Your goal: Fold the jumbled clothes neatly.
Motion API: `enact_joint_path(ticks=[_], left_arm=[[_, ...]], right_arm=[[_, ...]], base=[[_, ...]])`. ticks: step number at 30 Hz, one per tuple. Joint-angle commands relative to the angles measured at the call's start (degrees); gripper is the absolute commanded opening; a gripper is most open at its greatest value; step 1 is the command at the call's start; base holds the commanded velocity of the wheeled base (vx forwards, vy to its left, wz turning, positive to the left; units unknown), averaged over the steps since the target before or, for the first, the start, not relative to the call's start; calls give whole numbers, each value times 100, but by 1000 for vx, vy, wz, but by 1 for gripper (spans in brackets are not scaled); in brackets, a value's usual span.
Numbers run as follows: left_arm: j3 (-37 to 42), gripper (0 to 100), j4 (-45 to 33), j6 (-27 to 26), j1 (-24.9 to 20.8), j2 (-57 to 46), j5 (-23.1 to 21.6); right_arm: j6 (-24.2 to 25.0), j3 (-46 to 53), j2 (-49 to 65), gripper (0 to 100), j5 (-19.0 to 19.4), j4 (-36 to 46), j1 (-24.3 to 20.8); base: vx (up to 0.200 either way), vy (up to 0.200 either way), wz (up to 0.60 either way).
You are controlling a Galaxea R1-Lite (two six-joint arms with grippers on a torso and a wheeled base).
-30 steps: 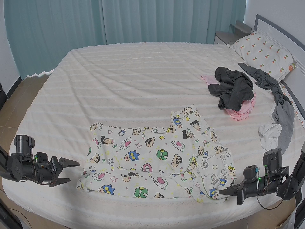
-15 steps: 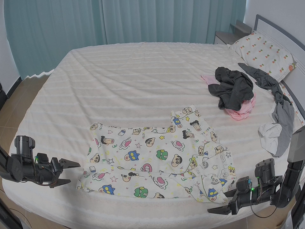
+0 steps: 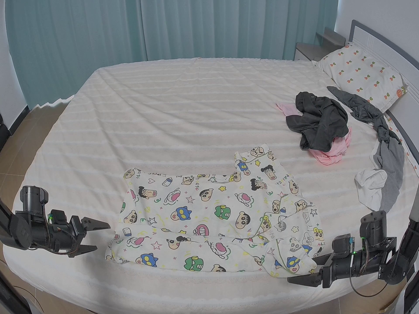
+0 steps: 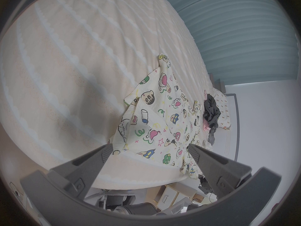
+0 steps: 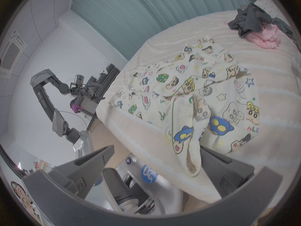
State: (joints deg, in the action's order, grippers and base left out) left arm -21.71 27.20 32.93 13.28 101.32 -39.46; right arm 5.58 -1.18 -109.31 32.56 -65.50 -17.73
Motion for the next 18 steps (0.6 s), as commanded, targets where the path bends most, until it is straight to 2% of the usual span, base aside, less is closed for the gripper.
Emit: enact_joint_path(ticks=[1, 4, 6, 8, 15, 16, 18], left_arm=[[71, 100, 146, 3, 0, 64, 0], [97, 100, 225, 3, 0, 90, 9], [158, 100, 356, 12, 0, 116, 9], [158, 100, 392, 21, 0, 134, 17], [158, 100, 497, 21, 0, 275, 17], [167, 100, 506, 21, 0, 283, 17], [167, 100, 506, 21, 0, 292, 9]], right_arm=[[57, -365, -240, 100, -259, -15, 199], [66, -594, -565, 100, -426, -7, 243], [74, -884, -960, 100, -707, 11, 305], [74, -849, -1004, 100, -751, 20, 278], [48, -75, -688, 100, -514, -393, 164], [31, 118, -538, 100, -268, -736, 182], [83, 118, -354, 100, -206, -973, 182]], base=[[0, 0, 0], [0, 0, 0], [0, 0, 0], [0, 0, 0], [0, 0, 0], [0, 0, 0], [0, 0, 0]])
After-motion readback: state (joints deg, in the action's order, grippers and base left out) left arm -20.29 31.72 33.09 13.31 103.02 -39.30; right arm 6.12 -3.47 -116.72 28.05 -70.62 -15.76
